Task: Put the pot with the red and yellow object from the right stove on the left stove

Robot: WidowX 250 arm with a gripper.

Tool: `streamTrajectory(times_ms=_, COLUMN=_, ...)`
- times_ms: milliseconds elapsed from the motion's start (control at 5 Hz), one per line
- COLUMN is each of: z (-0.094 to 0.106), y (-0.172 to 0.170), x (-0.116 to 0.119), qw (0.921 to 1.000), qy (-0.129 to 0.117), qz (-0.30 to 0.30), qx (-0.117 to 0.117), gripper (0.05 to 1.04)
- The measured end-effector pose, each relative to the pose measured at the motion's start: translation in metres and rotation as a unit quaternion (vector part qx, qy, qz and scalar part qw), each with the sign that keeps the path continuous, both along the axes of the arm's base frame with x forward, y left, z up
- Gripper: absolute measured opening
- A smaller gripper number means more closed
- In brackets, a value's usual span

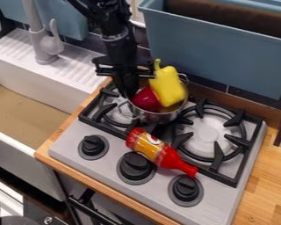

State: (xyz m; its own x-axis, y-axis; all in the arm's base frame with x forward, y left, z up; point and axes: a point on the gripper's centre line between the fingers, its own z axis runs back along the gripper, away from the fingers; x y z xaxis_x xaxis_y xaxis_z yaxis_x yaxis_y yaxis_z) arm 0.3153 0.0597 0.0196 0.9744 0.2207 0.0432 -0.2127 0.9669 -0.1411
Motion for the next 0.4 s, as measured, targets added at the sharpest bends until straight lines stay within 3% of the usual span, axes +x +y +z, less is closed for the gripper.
streamTrajectory(times_ms=400, z=-0.002, y=-0.027, x=0.004, qw=0.9997, qy=-0.003, qz=-0.022, qx=-0.007, gripper=0.094)
